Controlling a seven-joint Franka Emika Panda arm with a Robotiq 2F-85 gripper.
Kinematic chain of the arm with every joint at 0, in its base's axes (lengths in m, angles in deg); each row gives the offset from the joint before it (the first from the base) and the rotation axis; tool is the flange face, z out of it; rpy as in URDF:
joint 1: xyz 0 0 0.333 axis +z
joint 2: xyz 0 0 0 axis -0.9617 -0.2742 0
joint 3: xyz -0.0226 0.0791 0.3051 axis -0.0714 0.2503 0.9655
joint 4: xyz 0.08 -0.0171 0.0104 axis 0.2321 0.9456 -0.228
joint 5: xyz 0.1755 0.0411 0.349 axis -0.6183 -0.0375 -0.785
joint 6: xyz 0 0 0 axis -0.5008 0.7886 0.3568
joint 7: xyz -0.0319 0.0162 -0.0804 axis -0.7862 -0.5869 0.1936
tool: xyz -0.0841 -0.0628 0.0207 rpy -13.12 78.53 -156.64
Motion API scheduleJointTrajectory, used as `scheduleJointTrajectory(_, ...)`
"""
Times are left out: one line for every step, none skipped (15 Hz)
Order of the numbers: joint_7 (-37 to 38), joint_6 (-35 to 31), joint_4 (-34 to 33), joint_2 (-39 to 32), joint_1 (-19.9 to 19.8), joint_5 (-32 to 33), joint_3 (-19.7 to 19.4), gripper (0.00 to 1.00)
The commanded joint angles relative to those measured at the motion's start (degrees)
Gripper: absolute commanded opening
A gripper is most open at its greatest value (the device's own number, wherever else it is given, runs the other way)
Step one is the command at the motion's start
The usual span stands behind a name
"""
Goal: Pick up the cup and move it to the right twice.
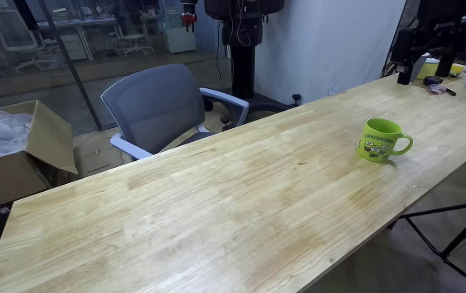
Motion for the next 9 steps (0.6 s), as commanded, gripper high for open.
scheduleJointTrajectory(-1.18,-4.42,0.95,-1.33,-0.4,-0.31,-0.15,1.0)
scheduleJointTrajectory(-1.65,-5.59,1.18,-1.71,-0.52,-0.62,-0.1,1.0)
scheduleJointTrajectory(-2.24,-6.45,1.35,-2.11,-0.66,-0.93,-0.04,1.0)
scheduleJointTrajectory(-2.97,-7.58,1.58,-2.42,-0.82,-1.3,0.04,1.0)
scheduleJointTrajectory(-3.77,-8.67,1.83,-2.66,-1.04,-1.85,0.14,1.0)
scheduleJointTrajectory(-5.26,-9.97,2.21,-2.83,-1.37,-2.94,0.39,1.0)
scheduleJointTrajectory(-6.48,-10.87,2.39,-3.08,-1.61,-3.8,0.56,1.0)
scheduleJointTrajectory(-8.51,-11.48,2.6,-3.31,-2.04,-5.55,0.93,1.0)
scheduleJointTrajectory(-10.36,-12.16,2.79,-3.6,-2.4,-7.11,1.25,1.0)
